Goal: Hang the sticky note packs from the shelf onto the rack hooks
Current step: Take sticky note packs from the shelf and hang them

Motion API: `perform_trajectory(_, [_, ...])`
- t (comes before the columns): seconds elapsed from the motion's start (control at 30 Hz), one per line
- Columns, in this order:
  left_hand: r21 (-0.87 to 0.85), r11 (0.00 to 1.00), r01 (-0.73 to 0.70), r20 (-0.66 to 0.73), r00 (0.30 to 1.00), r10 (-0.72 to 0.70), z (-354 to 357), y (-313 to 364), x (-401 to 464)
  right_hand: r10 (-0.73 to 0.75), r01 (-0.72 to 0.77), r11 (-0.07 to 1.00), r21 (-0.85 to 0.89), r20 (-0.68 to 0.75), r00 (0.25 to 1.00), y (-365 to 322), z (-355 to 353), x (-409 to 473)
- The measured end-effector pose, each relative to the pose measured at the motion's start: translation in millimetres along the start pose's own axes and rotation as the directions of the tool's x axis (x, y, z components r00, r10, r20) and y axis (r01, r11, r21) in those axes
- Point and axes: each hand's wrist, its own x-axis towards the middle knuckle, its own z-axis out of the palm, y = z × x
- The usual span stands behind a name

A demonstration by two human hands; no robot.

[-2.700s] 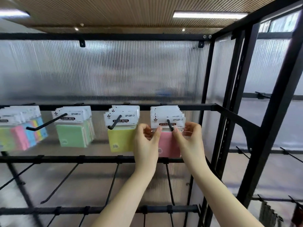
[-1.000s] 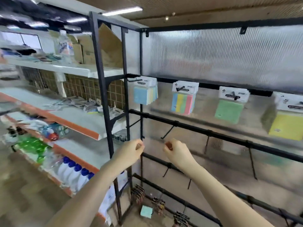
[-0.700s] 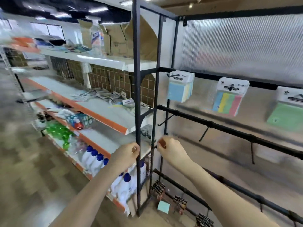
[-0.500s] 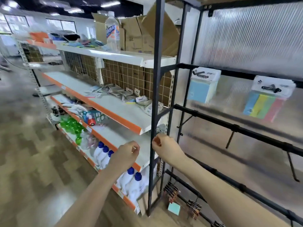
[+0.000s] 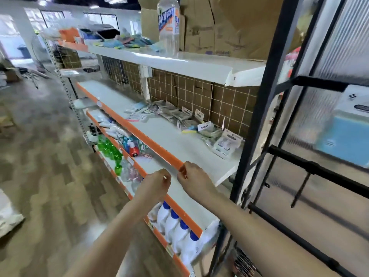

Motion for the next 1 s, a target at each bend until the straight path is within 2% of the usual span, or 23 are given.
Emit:
perform_trajectory(0.2, [0.025, 1.0, 0.014, -0.011, 1.0, -0.013, -3.9, -25.4, 55.8, -0.034, 0.036, 0.998, -0.059, 0.045, 0.998, -1.2, 23.1, 66.8])
perform_trajectory(0.33, [0.023, 1.0, 0.008, 0.004, 1.0, -0.008, -2.7, -41.7, 91.3, 0.025, -0.021, 0.998, -0.064, 0.068, 0.997, 0.2, 38.0, 103.4])
perform_trajectory(0.57, [0.041, 0.995, -0.086, 0.02, 0.996, 0.086, -10.3, -81.1, 171.3, 0.16, -0.155, 0.985, -0.072, 0.064, 0.985, -4.8, 77.6, 170.5])
perform_trajectory(0.8, [0.021, 0.986, -0.167, 0.087, 0.982, 0.165, -44.2, -138.2, 253.3, 0.287, -0.283, 0.956, -0.08, 0.033, 0.957, -40.3, 118.1, 249.6])
perform_trajectory(1.0, [0.034, 0.97, -0.242, 0.096, 0.967, 0.237, -73.8, -183.5, 309.2, 0.321, -0.319, 0.944, -0.086, 0.013, 0.947, -65.0, 149.0, 307.7])
